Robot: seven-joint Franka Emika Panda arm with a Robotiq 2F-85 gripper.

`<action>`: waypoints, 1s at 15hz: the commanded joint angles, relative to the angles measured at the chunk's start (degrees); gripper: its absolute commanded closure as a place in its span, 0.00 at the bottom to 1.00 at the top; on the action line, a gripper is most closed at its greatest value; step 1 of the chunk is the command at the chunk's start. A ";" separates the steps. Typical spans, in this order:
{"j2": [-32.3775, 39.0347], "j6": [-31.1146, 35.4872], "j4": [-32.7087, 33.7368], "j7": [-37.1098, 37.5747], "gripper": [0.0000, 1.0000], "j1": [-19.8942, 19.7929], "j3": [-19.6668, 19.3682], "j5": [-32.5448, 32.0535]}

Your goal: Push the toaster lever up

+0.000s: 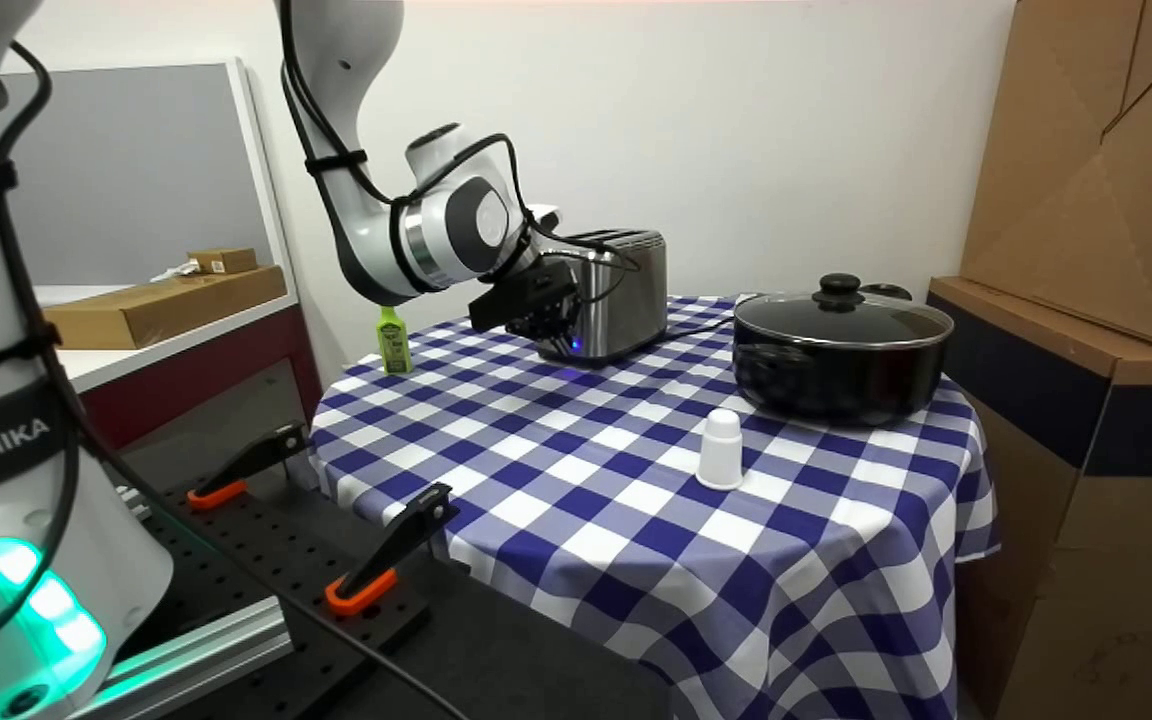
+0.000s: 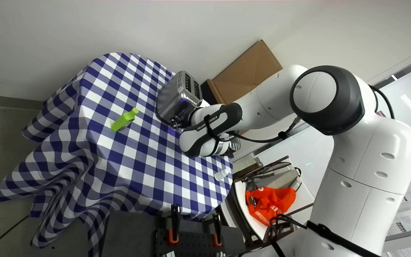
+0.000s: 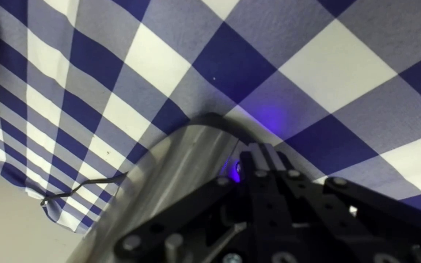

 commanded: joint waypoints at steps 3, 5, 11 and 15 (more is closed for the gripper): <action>0.08 3.97 0.06 -2.94 1.00 -2.03 2.46 2.71; 0.00 3.86 -0.12 -3.58 1.00 -2.28 2.73 3.23; -0.25 1.78 -0.12 -5.06 1.00 -3.06 3.61 3.26; -0.31 1.64 -0.15 -5.42 1.00 -3.36 3.89 3.16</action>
